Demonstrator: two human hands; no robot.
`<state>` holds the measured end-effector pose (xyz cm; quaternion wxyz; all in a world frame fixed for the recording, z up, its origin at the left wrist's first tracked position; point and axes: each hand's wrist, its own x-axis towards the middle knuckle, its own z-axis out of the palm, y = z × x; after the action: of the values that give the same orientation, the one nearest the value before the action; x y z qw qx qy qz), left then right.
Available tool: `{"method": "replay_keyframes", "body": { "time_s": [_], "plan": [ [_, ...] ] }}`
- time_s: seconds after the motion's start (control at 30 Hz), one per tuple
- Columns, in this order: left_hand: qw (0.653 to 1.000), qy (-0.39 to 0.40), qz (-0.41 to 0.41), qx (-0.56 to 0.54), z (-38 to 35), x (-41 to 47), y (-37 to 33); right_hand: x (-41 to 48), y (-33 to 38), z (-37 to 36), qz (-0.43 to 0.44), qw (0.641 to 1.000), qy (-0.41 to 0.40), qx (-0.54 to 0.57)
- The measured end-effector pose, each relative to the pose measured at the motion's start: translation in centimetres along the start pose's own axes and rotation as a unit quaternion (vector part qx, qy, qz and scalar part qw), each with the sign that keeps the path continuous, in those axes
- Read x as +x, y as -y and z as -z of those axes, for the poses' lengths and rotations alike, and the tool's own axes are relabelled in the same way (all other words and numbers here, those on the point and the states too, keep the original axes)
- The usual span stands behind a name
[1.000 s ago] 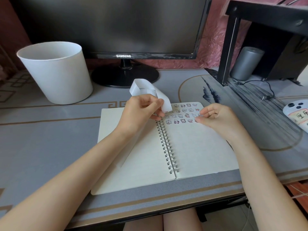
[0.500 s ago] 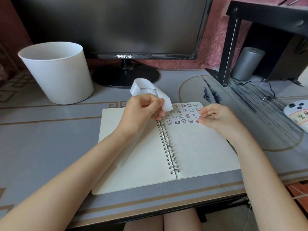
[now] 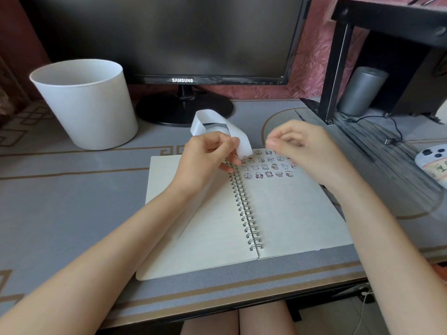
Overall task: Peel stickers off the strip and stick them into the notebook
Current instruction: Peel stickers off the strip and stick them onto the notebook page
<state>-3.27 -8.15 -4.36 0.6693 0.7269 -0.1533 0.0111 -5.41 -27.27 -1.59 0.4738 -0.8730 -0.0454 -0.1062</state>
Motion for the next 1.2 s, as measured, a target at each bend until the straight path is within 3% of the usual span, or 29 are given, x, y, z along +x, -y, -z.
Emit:
{"method": "replay_keyframes", "body": {
  "time_s": [0.17, 0.73, 1.2],
  "plan": [
    [1.000, 0.001, -0.017, 0.000, 0.2, 0.1, 0.2, 0.7, 0.0, -2.5, 0.062, 0.996, 0.048, 0.033],
    [0.999, 0.021, -0.019, -0.033, -0.1, 0.1, 0.0, 0.0, -0.5, -3.2, 0.105, 0.983, -0.008, 0.150],
    [0.999, 0.034, -0.036, -0.014, -0.1, 0.1, 0.5, -0.2, -1.0, -3.4, 0.091, 0.990, -0.016, 0.111]
  ]
}}
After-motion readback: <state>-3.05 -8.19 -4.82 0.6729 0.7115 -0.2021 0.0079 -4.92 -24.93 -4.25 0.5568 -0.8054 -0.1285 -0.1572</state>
